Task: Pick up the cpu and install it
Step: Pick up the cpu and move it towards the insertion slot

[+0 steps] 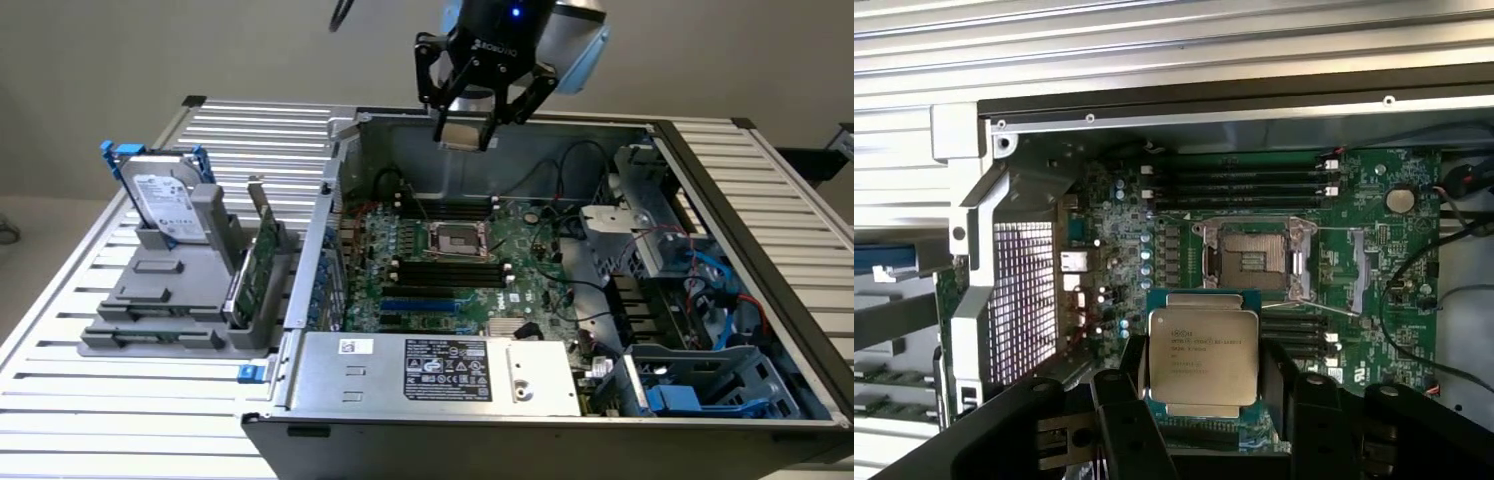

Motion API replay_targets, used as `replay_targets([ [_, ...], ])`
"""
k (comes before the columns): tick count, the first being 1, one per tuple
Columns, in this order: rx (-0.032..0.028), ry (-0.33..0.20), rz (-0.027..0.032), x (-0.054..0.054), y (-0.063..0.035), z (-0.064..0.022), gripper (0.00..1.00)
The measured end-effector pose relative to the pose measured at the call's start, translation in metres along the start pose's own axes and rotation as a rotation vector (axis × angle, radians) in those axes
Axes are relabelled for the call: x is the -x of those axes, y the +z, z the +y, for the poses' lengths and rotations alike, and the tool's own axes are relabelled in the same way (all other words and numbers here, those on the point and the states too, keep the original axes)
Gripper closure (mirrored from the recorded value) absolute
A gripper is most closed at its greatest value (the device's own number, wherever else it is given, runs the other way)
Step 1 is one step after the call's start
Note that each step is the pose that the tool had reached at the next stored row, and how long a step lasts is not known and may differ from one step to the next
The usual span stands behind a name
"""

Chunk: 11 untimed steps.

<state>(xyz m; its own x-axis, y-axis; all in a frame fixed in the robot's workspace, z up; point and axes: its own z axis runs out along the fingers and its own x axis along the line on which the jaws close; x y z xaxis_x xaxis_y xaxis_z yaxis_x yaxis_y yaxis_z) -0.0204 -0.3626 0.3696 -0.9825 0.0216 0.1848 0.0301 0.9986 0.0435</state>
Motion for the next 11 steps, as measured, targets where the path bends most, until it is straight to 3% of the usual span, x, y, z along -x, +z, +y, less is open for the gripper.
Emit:
replay_targets([
  [4,0.0000,0.000,-0.0018,0.008,0.0006,0.0063,0.45],
  [6,0.0002,0.000,-0.0056,0.010,0.0010,0.0114,0.45],
  [11,-0.0010,-0.001,-0.0292,0.012,0.0034,0.0258,0.45],
])
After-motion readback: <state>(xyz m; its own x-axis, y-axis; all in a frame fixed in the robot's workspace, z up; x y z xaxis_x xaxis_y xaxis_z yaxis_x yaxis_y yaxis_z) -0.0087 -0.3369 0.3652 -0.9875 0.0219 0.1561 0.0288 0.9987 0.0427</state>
